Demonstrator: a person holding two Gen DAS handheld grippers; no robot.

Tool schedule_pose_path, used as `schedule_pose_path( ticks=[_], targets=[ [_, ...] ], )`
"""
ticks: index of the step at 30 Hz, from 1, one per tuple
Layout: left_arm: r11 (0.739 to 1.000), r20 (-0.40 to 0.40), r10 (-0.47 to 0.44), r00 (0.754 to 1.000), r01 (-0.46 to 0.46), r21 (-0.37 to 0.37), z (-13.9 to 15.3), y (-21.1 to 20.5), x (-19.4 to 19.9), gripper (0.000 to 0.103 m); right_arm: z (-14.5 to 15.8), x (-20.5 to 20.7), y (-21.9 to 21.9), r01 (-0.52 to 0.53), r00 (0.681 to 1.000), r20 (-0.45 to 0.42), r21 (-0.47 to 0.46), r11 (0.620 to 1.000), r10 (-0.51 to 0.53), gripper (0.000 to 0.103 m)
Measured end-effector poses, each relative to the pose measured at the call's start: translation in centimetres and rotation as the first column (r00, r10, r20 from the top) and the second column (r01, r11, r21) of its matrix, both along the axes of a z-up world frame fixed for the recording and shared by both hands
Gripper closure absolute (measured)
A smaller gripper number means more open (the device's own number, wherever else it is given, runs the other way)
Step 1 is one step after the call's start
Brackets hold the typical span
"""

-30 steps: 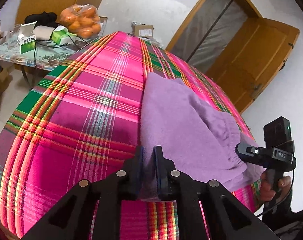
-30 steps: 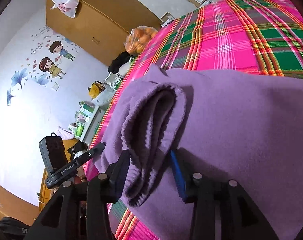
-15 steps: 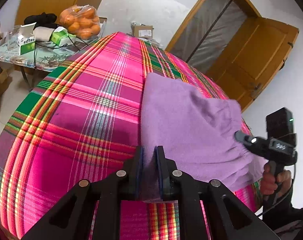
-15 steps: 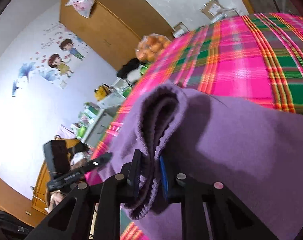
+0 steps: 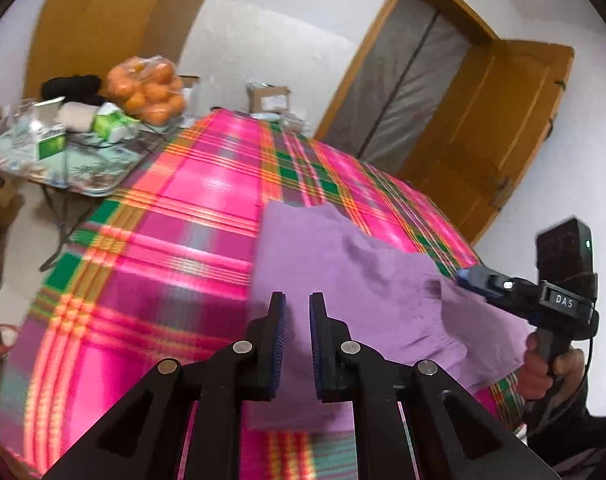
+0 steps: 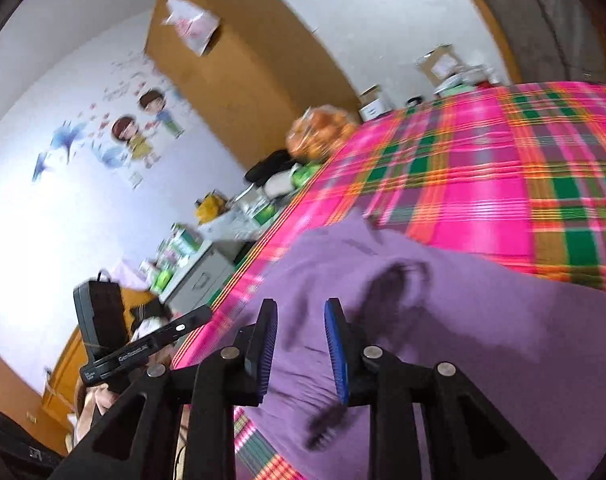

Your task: Fold clothes

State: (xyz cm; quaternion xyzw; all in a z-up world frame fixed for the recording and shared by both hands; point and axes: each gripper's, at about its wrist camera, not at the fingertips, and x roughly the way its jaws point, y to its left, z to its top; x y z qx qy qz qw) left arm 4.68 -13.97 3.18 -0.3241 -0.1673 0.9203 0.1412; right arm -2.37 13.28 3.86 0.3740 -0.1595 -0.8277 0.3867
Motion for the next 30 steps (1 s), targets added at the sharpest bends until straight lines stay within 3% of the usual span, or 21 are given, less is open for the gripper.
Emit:
schedule_pose_path(
  ticks=[3,4,5,7,10,18,20,22,23,25,30],
  targets=[
    [0.999,0.077,0.001,0.997,0.001,-0.033,-1.7,1.4,-1.8,0.093,-2.1,-1.6,-0.1,0.041,0.996,0.081,0.018,0.999,-0.042,0.086],
    [0.999,0.102,0.005,0.995,-0.001,-0.044,-2.2,1.6,-2.2,0.093,-3.1,-2.3,0.4,0.074,0.989,0.128,0.019,0.997,-0.076,0.091],
    [0.999,0.109,0.005,0.994,0.001,-0.051,-2.4,1.7,-2.3,0.092,-4.0,-3.0,1.0,0.108,0.979,0.174,0.021,0.994,-0.110,0.103],
    [0.998,0.095,-0.003,0.995,0.008,-0.058,-2.2,1.6,-2.0,0.092,-5.3,-3.7,2.9,0.152,0.957,0.257,-0.057,0.987,-0.133,0.103],
    [0.996,0.096,0.003,0.995,0.006,-0.090,-1.6,1.3,-2.4,0.091,-4.3,-3.2,3.0,0.175,0.961,0.220,-0.007,0.985,-0.169,0.102],
    [0.990,0.019,0.003,1.000,0.000,-0.139,1.9,2.1,-8.1,0.091,-1.3,-4.4,0.6,0.133,0.983,0.136,-0.055,0.990,-0.125,0.095],
    [0.989,0.041,0.000,0.999,0.006,-0.146,1.6,2.6,-10.4,0.091,-2.0,-5.4,0.4,0.154,0.977,0.154,-0.030,0.988,-0.148,0.095],
    [0.987,0.095,0.008,0.995,0.007,-0.159,0.5,3.0,-12.4,0.091,-3.6,-6.6,1.1,0.196,0.956,0.226,-0.014,0.980,-0.188,0.097],
    [0.986,0.127,0.014,0.992,0.008,-0.167,-0.1,3.1,-13.4,0.091,-4.3,-6.9,1.6,0.205,0.947,0.260,-0.039,0.978,-0.188,0.103],
    [0.986,0.146,0.013,0.989,0.011,-0.164,-0.9,3.1,-14.0,0.091,-5.2,-7.3,2.4,0.216,0.936,0.304,-0.098,0.971,-0.177,0.103],
    [0.992,0.143,0.007,0.990,0.012,-0.128,-1.4,2.5,-14.1,0.091,-5.6,-7.4,2.2,0.220,0.939,0.292,-0.107,0.970,-0.181,0.103]
  ],
)
